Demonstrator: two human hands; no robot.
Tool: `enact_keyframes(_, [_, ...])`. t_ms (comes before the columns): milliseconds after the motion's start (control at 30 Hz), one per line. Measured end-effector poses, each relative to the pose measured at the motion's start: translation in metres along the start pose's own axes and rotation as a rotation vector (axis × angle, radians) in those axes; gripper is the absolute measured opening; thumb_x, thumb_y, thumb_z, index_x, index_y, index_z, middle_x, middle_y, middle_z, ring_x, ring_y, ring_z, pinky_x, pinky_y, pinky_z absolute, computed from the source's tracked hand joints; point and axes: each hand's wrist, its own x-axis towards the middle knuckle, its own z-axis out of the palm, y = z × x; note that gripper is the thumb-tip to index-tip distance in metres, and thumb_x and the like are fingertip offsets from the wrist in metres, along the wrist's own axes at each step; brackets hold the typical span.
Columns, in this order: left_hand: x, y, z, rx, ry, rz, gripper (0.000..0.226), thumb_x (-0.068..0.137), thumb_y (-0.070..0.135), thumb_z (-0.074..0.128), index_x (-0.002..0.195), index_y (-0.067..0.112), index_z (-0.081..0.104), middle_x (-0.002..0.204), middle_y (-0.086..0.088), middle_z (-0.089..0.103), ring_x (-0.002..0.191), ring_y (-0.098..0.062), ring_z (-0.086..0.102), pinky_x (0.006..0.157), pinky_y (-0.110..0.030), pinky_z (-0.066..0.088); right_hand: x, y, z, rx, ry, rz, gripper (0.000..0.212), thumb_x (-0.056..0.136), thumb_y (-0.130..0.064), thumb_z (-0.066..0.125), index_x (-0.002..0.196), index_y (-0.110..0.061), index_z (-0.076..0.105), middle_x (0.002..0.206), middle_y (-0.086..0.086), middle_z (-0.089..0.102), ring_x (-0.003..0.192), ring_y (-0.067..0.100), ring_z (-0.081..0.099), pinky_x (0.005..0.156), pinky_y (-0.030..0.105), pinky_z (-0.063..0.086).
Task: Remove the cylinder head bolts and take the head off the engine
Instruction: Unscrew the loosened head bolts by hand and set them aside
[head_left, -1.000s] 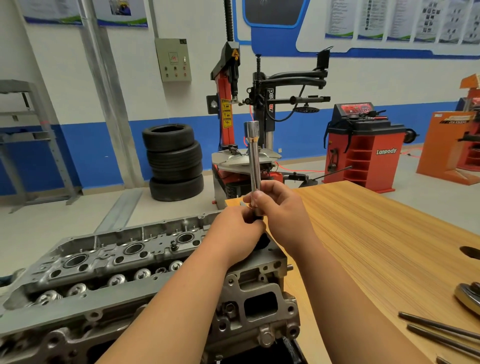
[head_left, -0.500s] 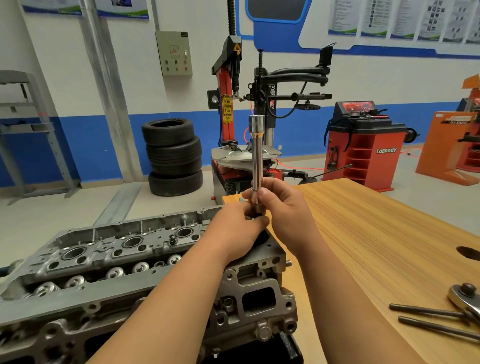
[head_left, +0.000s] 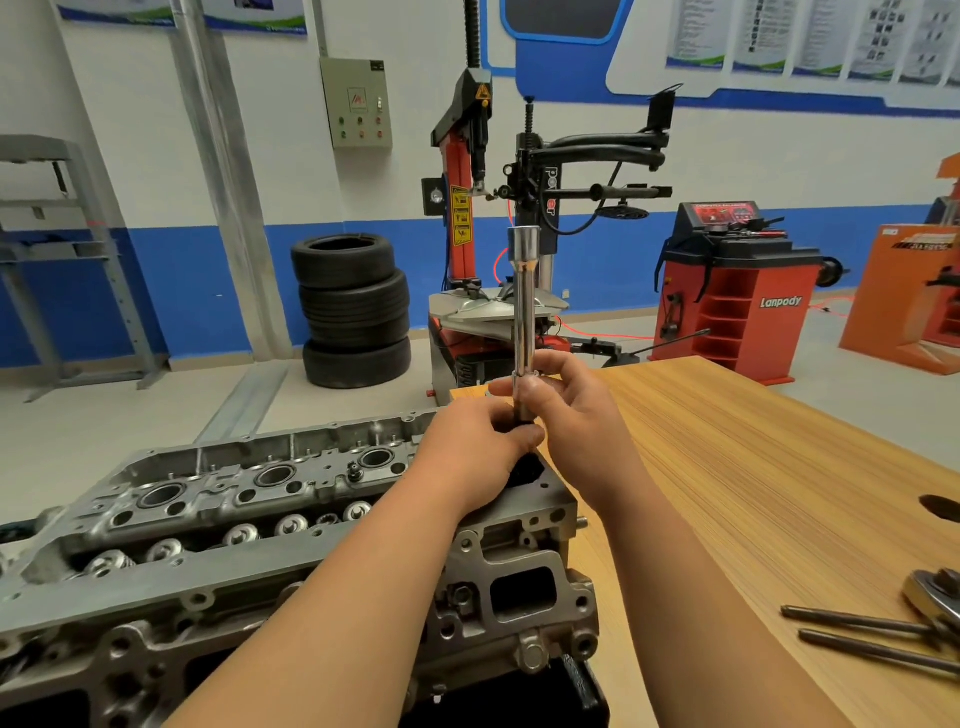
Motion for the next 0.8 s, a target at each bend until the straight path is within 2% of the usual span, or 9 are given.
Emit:
enact_keyframes(100, [0.001,0.003,-0.001,0.043,0.044,0.020,0.006,0.084,0.016,0.066,0.085,0.022,0.070,0.076,-0.001,0.069,0.075,-0.015,0.062,0.065,-0.031,0.049,0.000,0.004,0.004,-0.139,0.076,-0.032,0.018,0.083,-0.028,0.072,0.094,-0.022,0.060,0.084,0.001,0.071,0.080,0.016,0.068,0.071,0.031,0.055])
enact_keyframes(200, [-0.001,0.003,-0.001,0.006,-0.006,0.016,0.014,0.087,0.017,0.063,0.099,0.021,0.069,0.087,0.001,0.070,0.084,-0.013,0.064,0.074,-0.032,0.052,0.000,0.004,0.005,-0.159,0.052,-0.100,0.005,0.088,-0.022,0.067,0.084,-0.021,0.066,0.076,0.000,0.069,0.074,0.016,0.066,0.068,0.029,0.053])
enact_keyframes(267, [-0.002,0.001,-0.001,-0.048,-0.052,0.015,0.018,0.092,0.022,0.058,0.104,0.032,0.067,0.092,0.010,0.070,0.086,-0.005,0.062,0.072,-0.022,0.049,-0.001,0.004,0.003,-0.190,0.013,-0.140,0.013,0.094,-0.020,0.057,0.085,-0.020,0.066,0.075,-0.003,0.067,0.074,0.012,0.064,0.067,0.027,0.052])
enact_keyframes(333, [-0.003,0.001,0.000,-0.052,-0.047,0.000,0.014,0.094,0.026,0.057,0.095,0.036,0.067,0.088,0.011,0.070,0.084,-0.004,0.062,0.068,-0.021,0.046,0.000,0.005,0.003,-0.151,0.025,-0.116,0.013,0.098,-0.018,0.050,0.096,-0.024,0.061,0.078,-0.005,0.068,0.077,0.008,0.065,0.067,0.021,0.051])
enact_keyframes(433, [-0.001,0.004,0.000,-0.028,0.048,-0.035,0.012,0.089,0.025,0.066,0.077,0.024,0.068,0.076,0.002,0.068,0.075,-0.014,0.062,0.068,-0.028,0.046,0.000,0.008,0.005,-0.024,0.047,-0.039,0.011,0.098,-0.021,0.051,0.104,-0.030,0.052,0.082,-0.008,0.069,0.080,0.002,0.065,0.068,0.015,0.049])
enact_keyframes(500, [-0.001,0.005,0.000,0.006,0.069,-0.026,0.010,0.086,0.017,0.065,0.077,0.020,0.067,0.073,-0.003,0.067,0.075,-0.021,0.062,0.068,-0.032,0.049,0.000,0.008,0.005,-0.155,0.045,-0.081,0.011,0.090,-0.030,0.062,0.098,-0.031,0.056,0.083,-0.011,0.066,0.080,0.002,0.061,0.067,0.012,0.046])
enact_keyframes(600, [-0.004,0.007,-0.002,-0.015,0.027,0.009,0.013,0.085,0.013,0.064,0.084,0.026,0.066,0.081,-0.006,0.069,0.080,-0.023,0.064,0.073,-0.038,0.052,0.000,0.007,0.004,-0.217,0.083,-0.141,0.012,0.083,-0.029,0.072,0.093,-0.031,0.063,0.078,-0.008,0.066,0.076,0.005,0.062,0.066,0.016,0.049])
enact_keyframes(667, [-0.006,0.005,-0.002,-0.023,-0.025,0.009,0.016,0.087,0.017,0.064,0.093,0.031,0.068,0.088,0.003,0.071,0.086,-0.017,0.065,0.080,-0.035,0.053,0.000,0.009,0.003,-0.186,0.125,-0.132,0.018,0.084,-0.026,0.073,0.095,-0.034,0.062,0.081,-0.005,0.068,0.079,0.007,0.065,0.069,0.019,0.053])
enact_keyframes(800, [-0.004,0.001,0.000,-0.028,-0.035,-0.033,0.018,0.092,0.029,0.063,0.107,0.027,0.072,0.097,0.005,0.071,0.094,-0.013,0.064,0.090,-0.037,0.050,-0.001,0.011,-0.002,-0.051,0.124,-0.090,0.012,0.097,-0.012,0.053,0.099,-0.019,0.064,0.089,0.001,0.072,0.084,0.011,0.068,0.072,0.019,0.053])
